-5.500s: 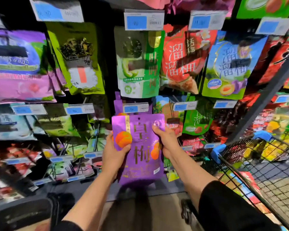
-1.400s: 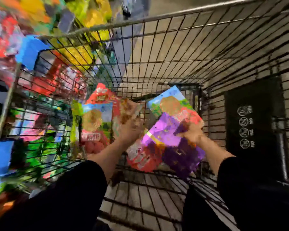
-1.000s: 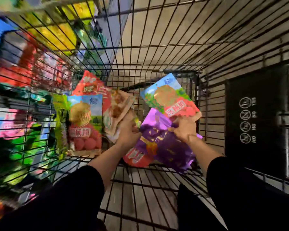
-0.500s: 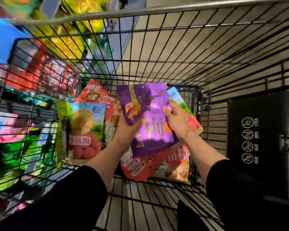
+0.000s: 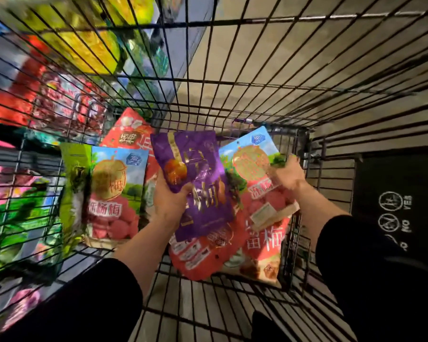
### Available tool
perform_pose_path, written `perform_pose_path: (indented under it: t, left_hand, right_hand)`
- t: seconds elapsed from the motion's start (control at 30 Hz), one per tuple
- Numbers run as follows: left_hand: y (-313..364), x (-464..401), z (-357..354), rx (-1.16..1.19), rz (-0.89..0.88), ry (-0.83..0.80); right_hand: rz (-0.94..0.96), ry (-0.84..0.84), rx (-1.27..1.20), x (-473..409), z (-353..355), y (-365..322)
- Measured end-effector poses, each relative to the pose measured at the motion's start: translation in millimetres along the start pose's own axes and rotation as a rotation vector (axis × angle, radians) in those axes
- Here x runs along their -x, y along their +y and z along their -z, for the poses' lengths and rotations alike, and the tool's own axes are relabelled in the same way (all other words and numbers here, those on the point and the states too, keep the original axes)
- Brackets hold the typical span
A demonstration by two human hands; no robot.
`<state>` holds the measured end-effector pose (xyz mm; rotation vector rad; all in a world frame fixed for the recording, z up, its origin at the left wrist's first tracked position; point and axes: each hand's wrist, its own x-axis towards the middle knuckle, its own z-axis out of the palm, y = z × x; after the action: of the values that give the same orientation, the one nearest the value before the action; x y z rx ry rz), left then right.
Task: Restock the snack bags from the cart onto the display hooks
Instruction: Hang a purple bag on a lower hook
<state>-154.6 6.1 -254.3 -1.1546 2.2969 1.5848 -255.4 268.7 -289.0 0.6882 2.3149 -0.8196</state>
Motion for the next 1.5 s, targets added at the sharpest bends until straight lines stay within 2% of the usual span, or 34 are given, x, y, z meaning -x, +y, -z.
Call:
perform_pose_path:
  t: [0.17, 0.27, 0.4, 0.5, 0.77, 0.93, 1.1, 1.27, 1.37, 1.5]
  left_hand:
    - [-0.6, 1.8, 0.8, -0.013, 0.001, 0.039]
    - [1.4, 6.2, 1.5, -0.028, -0.005, 0.049]
    - [2.4, 14.2, 13.9, -0.039, -0.019, 0.029]
    - [12.8, 19.7, 32.2, -0.079, -0.028, 0.032]
    - [88.9, 50.2, 99.5, 0.04, -0.169, 0.193]
    - [121.8, 110.8, 178.1, 0.323, -0.315, 0.236]
    - [102.2, 184.8, 275.6, 0.485, -0.52, 0.416]
    - [51.0, 266.3, 365.3, 0.56, -0.553, 0.633]
    - [10.2, 311.8, 402.4, 0.632, -0.506, 0.696]
    - [-46.2, 349.4, 435.4, 0.637, -0.426, 0.858]
  right_hand:
    - [-0.011, -0.11, -0.205, -24.1, -15.4, -1.6]
    - [0.049, -0.196, -0.137, -17.2, -25.1, -13.7]
    - [0.166, -0.07, -0.035, 0.4, -25.6, -29.5]
    - [0.3, 0.03, -0.065, 29.1, -13.6, -34.5]
    - [0.684, 0.277, -0.224, 123.3, 39.3, -65.7]
    - [0.905, 0.301, -0.369, 213.6, 66.7, -124.6]
    - [1.175, 0.295, -0.503, 332.7, 60.3, -177.2]
    - [1.338, 0.196, -0.563, 436.7, 10.3, -202.8]
    - [1.413, 0.06, -0.6, 492.3, -33.5, -203.7]
    - [1.428, -0.143, -0.621, 540.0, -99.1, -193.5]
